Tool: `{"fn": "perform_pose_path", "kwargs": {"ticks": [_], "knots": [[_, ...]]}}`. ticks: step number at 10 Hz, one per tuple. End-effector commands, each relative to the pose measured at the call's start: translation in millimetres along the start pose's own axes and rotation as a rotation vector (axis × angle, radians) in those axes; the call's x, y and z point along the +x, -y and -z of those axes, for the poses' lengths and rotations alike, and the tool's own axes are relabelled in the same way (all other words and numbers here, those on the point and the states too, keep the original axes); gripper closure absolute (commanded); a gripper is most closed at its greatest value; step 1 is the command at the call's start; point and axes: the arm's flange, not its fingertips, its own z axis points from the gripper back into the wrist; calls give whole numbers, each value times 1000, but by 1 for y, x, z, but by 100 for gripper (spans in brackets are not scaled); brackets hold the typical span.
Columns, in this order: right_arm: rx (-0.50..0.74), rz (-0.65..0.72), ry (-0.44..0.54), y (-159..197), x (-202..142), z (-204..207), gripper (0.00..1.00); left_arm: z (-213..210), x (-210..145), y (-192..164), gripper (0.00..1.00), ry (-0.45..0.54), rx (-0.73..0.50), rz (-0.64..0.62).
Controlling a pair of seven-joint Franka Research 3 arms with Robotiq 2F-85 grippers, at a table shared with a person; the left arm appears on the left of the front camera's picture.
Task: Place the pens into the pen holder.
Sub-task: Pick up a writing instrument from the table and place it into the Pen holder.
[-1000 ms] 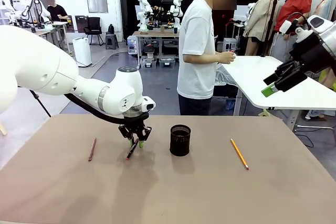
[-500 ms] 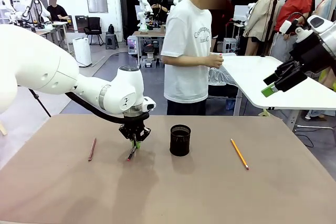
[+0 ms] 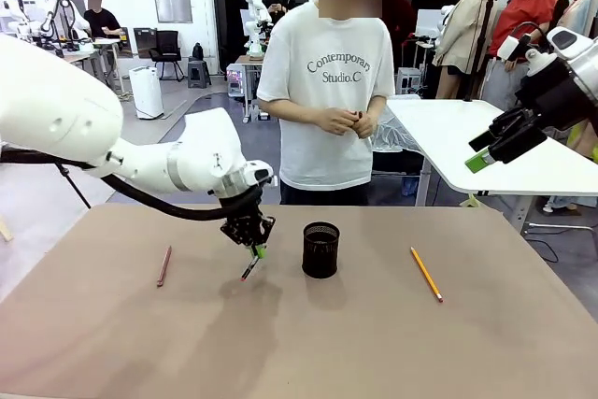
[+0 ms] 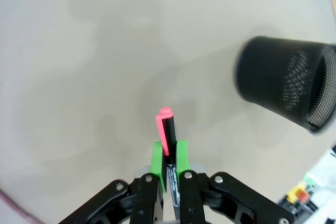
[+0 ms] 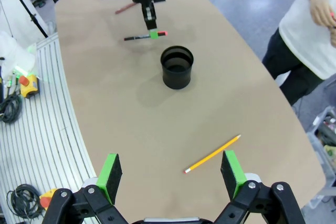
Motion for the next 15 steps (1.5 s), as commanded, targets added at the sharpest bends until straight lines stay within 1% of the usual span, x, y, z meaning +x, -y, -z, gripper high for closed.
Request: {"fn": "perform_pose_path", "kwargs": {"ticks": [1, 2, 3, 5, 6, 7, 8, 9, 10, 11, 12, 15], "knots": [[4, -4, 8, -1, 1, -1, 0, -35, -32, -17, 100, 47, -173, 109], [4, -4, 8, -1, 1, -1, 0, -47, -38, -17, 100, 92, -244, 166], [4, -4, 8, -1, 1, -1, 0, -58, -43, -16, 100, 133, -378, 241], [4, -4, 8, -1, 1, -1, 0, -77, -53, -12, 100, 266, -548, 380], [4, -4, 8, -1, 1, -1, 0, -84, -57, -13, 100, 330, -583, 423], [4, -4, 8, -1, 1, -1, 0, -90, -61, -15, 100, 419, -616, 476], [4, -4, 8, -1, 1, -1, 0, -96, -70, -18, 100, 493, -652, 560], [4, -4, 8, -1, 1, -1, 0, -103, -78, -25, 100, 555, -665, 627], [4, -4, 8, -1, 1, -1, 0, -109, -86, -30, 100, 617, -658, 667], [4, -4, 8, -1, 1, -1, 0, -118, -90, -29, 100, 640, -689, 659], [4, -4, 8, -1, 1, -1, 0, -113, -64, -25, 100, 570, -636, 611], [4, -4, 8, -1, 1, -1, 0, -113, -64, -25, 100, 570, -636, 611]]}}
